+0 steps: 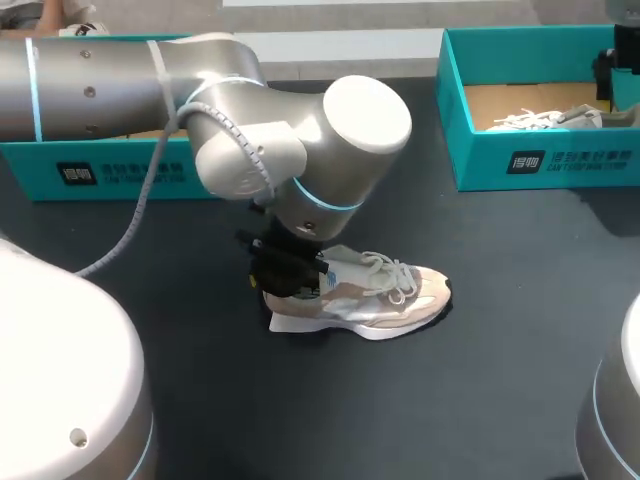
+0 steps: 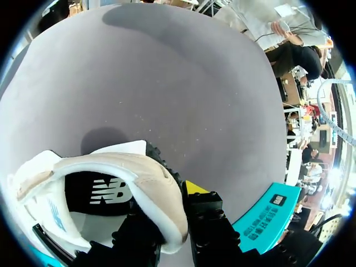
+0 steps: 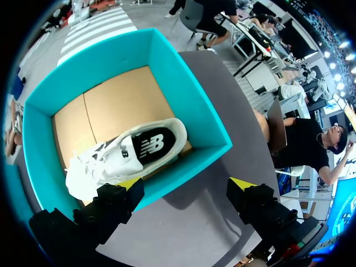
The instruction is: Take the shoe out of the shoebox, open the shoe tongue, remove and reinsert the insole, then place the shoe into the shoebox
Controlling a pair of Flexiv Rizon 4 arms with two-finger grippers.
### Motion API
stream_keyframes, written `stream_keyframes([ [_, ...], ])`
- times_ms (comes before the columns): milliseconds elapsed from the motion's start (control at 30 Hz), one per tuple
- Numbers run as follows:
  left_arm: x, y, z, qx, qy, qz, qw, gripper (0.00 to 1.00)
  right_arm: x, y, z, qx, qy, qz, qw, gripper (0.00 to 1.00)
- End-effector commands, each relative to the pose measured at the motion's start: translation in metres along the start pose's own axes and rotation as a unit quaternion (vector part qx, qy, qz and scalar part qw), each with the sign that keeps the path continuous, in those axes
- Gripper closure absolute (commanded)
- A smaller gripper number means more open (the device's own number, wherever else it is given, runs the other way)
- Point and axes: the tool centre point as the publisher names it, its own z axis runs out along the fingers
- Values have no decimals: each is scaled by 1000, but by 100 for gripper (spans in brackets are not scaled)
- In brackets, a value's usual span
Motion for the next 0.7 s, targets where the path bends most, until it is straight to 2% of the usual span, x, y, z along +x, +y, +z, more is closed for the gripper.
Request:
stream_keyframes([
  [33, -3, 2, 1, 6, 2, 4, 1000, 27, 0, -1, 0, -1, 1, 1, 1000, 0],
  [133, 0, 1, 1, 10, -3, 9, 1000, 0, 0, -1, 0, -1, 1, 1, 1000, 0],
  [367, 13, 1, -26, -5, -51, 15, 999, 0, 0, -1, 0, -1, 1, 1, 1000, 0],
  [567, 26, -1, -69, -16, -119, 10, 993, 0, 0, -1, 0, -1, 1, 1, 1000, 0],
  [700, 39, 0, -89, -7, -158, -3, 987, 0, 0, -1, 0, -1, 1, 1, 1000, 0],
])
